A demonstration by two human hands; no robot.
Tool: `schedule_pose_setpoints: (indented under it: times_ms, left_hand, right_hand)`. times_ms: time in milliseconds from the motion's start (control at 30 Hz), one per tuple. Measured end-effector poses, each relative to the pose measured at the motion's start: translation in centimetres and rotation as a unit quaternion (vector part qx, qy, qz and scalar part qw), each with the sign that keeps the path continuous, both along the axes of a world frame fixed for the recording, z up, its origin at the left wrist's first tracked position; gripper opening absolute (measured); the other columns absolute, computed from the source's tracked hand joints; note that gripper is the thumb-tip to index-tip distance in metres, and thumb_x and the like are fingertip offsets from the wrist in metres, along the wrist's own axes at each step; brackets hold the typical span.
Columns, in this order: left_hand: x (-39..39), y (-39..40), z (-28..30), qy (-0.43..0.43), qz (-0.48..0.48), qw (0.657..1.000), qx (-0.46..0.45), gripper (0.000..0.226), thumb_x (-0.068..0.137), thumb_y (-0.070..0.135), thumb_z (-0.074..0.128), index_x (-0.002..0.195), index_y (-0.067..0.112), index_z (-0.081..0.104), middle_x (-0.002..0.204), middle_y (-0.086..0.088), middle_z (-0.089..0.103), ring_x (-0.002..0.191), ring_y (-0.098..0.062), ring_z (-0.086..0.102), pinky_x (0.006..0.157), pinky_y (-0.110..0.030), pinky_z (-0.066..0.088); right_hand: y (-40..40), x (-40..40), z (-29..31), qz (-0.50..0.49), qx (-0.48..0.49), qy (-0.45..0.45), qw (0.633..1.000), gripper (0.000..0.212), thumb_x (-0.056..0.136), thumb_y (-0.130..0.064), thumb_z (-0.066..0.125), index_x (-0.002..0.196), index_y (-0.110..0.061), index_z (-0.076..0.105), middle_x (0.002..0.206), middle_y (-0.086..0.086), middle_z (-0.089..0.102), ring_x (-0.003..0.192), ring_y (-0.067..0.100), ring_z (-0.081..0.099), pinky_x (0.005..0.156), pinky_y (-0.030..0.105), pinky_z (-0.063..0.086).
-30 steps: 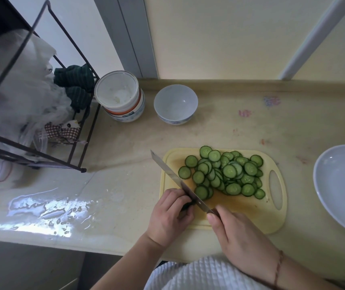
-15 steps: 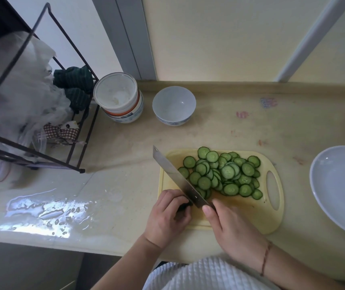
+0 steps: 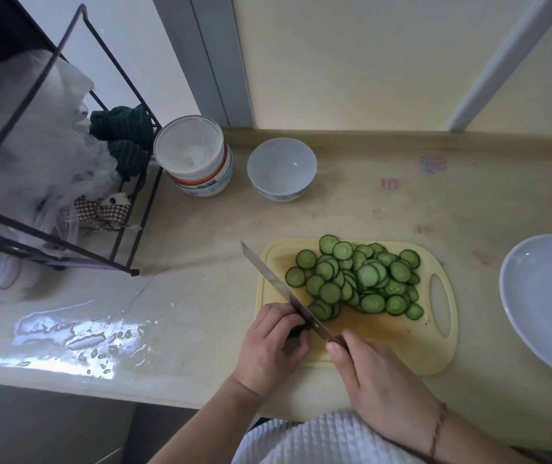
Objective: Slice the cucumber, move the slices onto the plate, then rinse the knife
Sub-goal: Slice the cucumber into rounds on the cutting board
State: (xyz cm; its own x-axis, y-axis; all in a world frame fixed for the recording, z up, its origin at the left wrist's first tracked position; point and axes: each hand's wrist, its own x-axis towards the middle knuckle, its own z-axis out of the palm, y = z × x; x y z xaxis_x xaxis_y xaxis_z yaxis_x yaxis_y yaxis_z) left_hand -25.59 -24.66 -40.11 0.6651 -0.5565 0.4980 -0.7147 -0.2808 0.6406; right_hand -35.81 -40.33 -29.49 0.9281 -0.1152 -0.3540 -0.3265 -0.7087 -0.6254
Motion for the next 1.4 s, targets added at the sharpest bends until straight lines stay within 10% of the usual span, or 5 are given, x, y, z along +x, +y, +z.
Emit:
schedule_pose_setpoints:
  times_ms: [1400]
  left_hand:
    - [0.0, 0.4, 0.2, 0.013, -0.009, 1.0, -0.008, 0.014, 0.082, 0.004, 0.071, 0.093, 0.007, 0.063, 0.098, 0.0, 0.057, 0.089, -0.018, 0.059, 0.088, -0.019, 0.047]
  right_hand:
    - [-0.3, 2.7, -1.4, -0.033, 0.008, 0.005, 0.999, 0.047, 0.088, -0.061, 0.013, 0.076, -0.025, 0.041, 0.063, -0.003, 0.052, 0.053, 0.014, 0.05, 0.053, 0.035, 0.042]
